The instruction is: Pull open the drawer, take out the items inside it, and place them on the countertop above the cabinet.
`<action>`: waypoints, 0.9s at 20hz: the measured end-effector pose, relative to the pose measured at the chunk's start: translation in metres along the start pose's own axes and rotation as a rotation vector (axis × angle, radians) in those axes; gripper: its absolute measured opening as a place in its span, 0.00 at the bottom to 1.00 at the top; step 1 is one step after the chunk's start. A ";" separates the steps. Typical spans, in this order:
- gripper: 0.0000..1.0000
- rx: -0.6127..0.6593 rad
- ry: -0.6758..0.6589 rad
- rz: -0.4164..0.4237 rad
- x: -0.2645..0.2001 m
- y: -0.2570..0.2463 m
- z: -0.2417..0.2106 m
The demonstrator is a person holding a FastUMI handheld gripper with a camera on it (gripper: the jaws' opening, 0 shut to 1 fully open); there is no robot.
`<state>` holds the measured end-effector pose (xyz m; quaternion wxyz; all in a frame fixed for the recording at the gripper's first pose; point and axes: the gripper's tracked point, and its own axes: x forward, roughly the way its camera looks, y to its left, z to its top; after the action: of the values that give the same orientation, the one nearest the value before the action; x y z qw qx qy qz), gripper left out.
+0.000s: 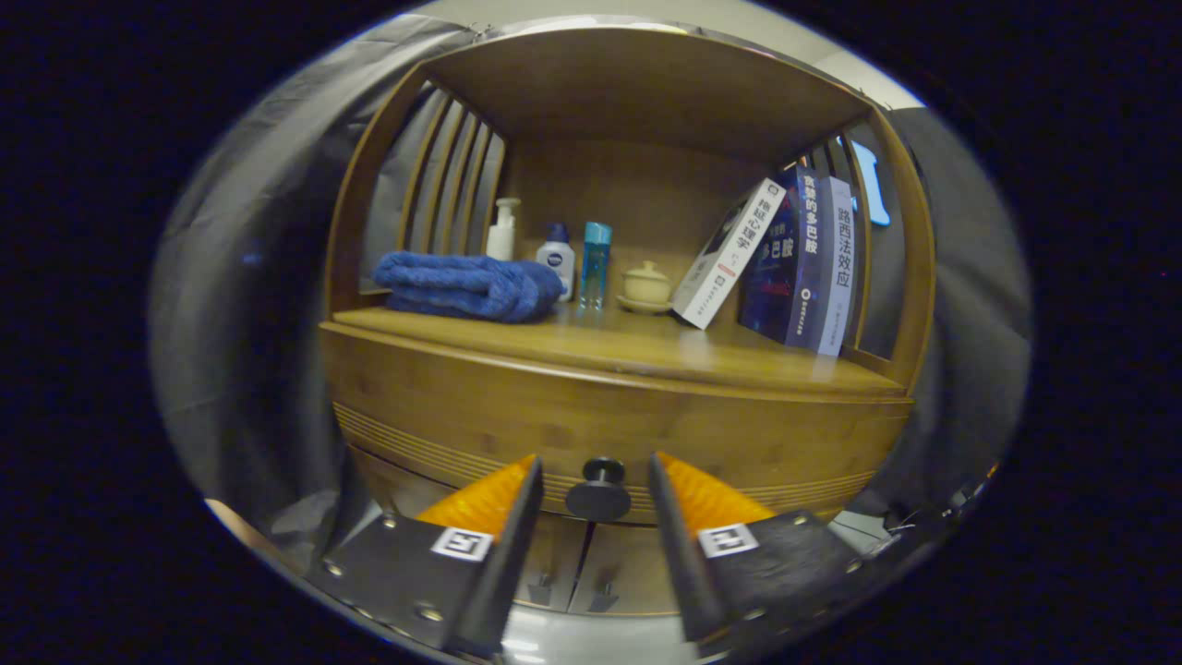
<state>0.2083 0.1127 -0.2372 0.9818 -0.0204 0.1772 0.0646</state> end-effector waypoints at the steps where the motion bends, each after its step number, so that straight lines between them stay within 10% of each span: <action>1: 0.52 0.007 0.013 0.001 0.006 -0.001 -0.004; 18: 0.30 0.165 0.044 -0.020 0.017 -0.003 -0.014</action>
<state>0.2197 0.1112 -0.2567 0.9767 0.0574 0.2031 0.0396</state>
